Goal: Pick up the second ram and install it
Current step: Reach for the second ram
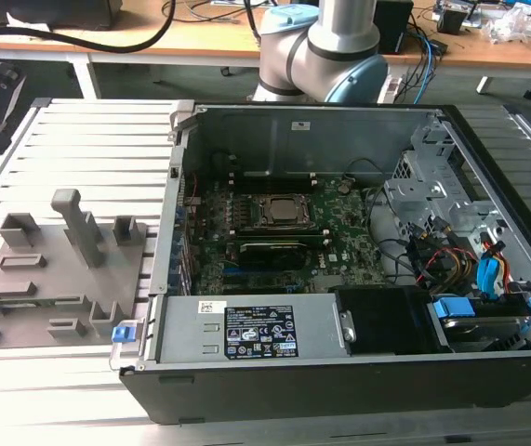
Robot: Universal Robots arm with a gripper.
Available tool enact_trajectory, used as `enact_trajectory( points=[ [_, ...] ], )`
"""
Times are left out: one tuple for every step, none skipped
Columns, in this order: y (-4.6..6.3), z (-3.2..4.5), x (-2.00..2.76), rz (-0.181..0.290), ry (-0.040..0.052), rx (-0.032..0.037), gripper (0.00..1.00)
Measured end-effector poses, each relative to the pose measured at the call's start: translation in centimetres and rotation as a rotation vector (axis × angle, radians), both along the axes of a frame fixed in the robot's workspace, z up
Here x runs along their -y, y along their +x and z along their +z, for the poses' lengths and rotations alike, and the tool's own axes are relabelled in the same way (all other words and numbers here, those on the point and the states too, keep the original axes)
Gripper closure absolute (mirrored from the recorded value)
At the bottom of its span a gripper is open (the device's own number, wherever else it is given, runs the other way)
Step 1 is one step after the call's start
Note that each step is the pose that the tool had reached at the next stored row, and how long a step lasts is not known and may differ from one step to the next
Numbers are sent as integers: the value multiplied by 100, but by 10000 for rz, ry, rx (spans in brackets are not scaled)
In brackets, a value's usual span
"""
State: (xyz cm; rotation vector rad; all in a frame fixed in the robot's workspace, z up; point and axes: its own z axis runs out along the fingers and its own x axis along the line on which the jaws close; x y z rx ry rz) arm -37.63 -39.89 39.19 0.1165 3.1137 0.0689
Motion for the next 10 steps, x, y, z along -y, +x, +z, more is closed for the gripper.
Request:
enact_trajectory(
  points=[
    [-14,0,0,-1,0,0,89],
    [-27,0,0,0,0,0,89],
    [-45,0,0,-1,0,0,89],
    [-57,-1,0,-1,0,0,89],
    [-70,-2,0,-2,0,1,89],
    [-82,-2,0,-1,0,0,89],
    [-97,-3,0,-1,0,1,89],
    [-102,-3,2,1,0,0,89],
    [-106,-3,7,1,1,0,89],
    [-114,-4,36,0,0,0,89]
  ],
)
